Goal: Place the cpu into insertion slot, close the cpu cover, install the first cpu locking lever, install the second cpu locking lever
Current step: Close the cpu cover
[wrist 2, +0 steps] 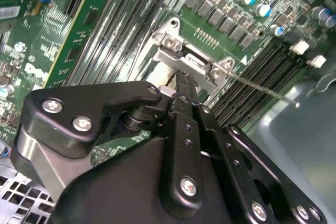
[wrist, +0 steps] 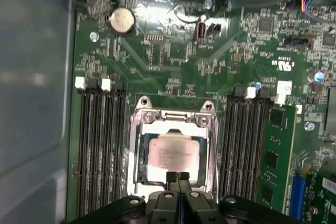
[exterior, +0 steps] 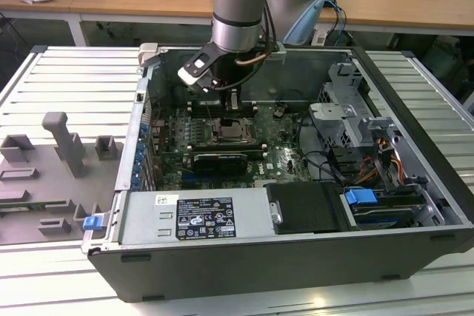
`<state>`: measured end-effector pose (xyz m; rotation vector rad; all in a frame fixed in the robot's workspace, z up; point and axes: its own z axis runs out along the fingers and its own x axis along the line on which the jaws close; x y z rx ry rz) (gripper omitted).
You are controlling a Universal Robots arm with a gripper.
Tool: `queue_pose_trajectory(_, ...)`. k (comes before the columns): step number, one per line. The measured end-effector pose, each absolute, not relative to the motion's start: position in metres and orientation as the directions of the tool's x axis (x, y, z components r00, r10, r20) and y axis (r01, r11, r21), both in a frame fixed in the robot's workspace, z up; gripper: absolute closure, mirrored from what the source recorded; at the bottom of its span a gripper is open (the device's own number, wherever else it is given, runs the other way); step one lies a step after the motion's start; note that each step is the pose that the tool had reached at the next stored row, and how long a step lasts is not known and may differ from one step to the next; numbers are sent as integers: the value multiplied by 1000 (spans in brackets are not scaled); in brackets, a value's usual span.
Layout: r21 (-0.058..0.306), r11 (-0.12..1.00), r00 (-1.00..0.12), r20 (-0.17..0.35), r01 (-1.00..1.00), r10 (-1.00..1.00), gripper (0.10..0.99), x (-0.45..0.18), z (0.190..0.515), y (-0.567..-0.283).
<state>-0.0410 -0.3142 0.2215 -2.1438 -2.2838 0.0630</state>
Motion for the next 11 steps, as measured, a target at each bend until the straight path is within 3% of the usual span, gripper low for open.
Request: queue_pose_trajectory(11, -35, 69, -70, -21, 997, 997, 980, -45, 206, -313)
